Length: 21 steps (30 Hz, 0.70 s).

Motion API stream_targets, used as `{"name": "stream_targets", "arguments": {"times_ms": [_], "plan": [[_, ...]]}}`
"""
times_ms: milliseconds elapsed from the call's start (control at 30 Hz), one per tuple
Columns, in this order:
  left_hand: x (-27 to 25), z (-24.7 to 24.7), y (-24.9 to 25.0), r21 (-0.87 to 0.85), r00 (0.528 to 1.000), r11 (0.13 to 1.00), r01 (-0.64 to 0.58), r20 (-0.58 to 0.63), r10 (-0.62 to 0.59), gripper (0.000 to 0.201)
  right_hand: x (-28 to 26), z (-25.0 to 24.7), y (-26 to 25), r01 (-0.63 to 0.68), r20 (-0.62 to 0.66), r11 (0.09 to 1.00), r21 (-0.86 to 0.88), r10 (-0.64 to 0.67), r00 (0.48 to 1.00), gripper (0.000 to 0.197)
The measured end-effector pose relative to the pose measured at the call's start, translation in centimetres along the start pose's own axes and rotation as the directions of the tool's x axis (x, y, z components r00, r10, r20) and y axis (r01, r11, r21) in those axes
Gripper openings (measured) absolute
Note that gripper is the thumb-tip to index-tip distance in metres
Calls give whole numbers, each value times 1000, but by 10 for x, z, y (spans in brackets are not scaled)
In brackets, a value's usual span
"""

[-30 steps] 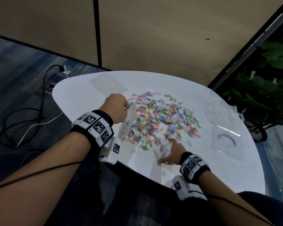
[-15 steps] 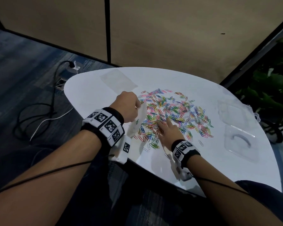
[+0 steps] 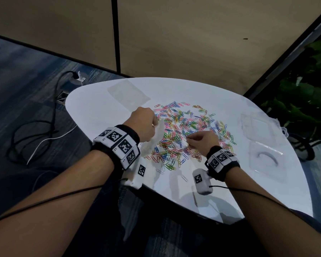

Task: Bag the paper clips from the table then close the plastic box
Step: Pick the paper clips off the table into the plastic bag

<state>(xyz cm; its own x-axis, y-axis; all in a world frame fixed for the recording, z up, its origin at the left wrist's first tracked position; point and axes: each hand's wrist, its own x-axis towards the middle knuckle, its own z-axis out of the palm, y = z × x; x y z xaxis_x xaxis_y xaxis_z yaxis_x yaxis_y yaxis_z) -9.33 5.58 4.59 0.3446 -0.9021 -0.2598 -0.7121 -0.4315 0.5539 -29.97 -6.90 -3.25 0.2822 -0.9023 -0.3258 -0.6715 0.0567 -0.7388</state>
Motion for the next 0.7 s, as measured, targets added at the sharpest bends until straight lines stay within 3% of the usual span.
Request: {"name": "stream_targets", "arguments": {"times_ms": [67, 133, 200, 300, 400, 500, 600, 700], "plan": [[0, 3, 5, 3, 1000, 1000, -14, 2, 14, 32, -11, -9, -22, 4, 76, 959, 283, -27, 997, 11], [0, 7, 10, -1, 1000, 1000, -30, 6, 30, 26, -23, -15, -43, -11, 143, 839, 544, -80, 986, 16], [0, 12, 15, -13, 999, 999, -39, 9, 39, 16, -33, -13, -56, -48, 208, 758, 650, -116, 971, 24], [1, 20, 21, -78, 999, 996, -37, 21, 39, 25, -38, 3, -56, -86, 250, 740, 667, -114, 962, 24], [3, 23, 25, -155, 999, 987, -32, 12, 34, 22, -38, 22, -48, -42, 229, 818, 574, -111, 967, 12], [4, 24, 26, -163, 998, 985, -60, -23, 57, 22, -37, 27, -44, 40, 206, 921, 388, -129, 970, 11], [4, 28, 24, -174, 998, 983, -60, 23, 65, 21, -40, 26, -47, 142, 167, 974, 179, -172, 971, 13], [5, 28, 24, -126, 997, 990, -61, 36, 66, 19, -44, 25, -49, 394, 231, 887, -242, -342, 911, 25]]}}
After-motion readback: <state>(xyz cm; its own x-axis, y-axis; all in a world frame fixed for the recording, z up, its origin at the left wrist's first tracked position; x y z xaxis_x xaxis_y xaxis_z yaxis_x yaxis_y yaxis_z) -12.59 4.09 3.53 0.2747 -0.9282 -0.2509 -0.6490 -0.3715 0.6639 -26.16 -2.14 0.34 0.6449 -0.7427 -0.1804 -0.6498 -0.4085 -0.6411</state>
